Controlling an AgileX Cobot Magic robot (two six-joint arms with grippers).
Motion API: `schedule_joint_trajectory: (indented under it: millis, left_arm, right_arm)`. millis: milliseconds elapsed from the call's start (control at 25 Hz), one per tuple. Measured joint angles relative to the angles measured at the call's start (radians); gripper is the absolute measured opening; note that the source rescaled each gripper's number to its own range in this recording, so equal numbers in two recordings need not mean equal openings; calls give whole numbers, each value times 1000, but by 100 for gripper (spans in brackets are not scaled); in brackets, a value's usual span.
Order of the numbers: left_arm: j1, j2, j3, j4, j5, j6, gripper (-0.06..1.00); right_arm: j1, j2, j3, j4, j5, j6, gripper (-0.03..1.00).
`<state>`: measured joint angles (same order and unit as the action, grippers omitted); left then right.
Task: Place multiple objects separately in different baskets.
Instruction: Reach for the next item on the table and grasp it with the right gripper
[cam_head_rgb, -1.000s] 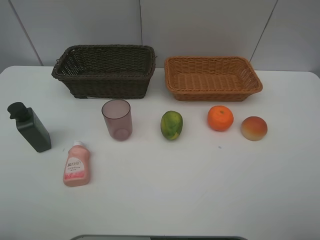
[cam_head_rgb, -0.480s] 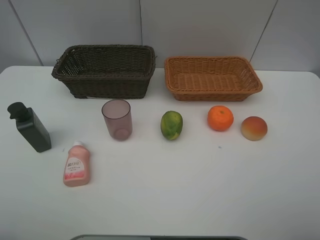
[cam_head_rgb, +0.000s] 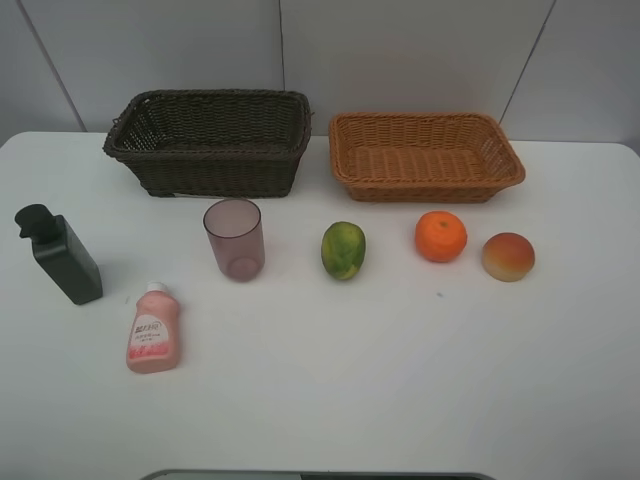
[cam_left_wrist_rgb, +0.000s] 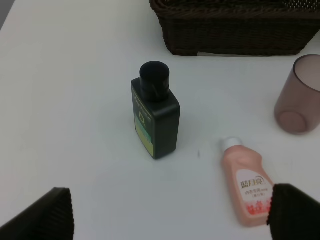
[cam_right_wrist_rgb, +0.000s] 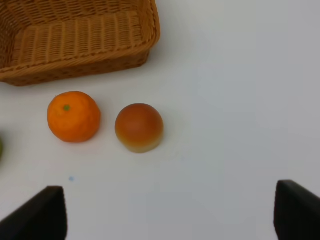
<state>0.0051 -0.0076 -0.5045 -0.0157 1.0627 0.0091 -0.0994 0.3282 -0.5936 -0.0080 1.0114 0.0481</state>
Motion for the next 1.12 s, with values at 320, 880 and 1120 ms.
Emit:
schedule_joint_trajectory:
  millis: [320, 880, 1120]
  left_arm:
    - [0, 0, 0, 0, 0, 0, 100]
    - [0, 0, 0, 0, -1, 0, 100]
    - [0, 0, 0, 0, -1, 0, 100]
  right_arm:
    - [17, 446, -78, 85, -104, 0, 76]
    - [150, 1170, -373, -35, -133, 70, 93]
    - [150, 1343, -418, -27, -189, 72, 100]
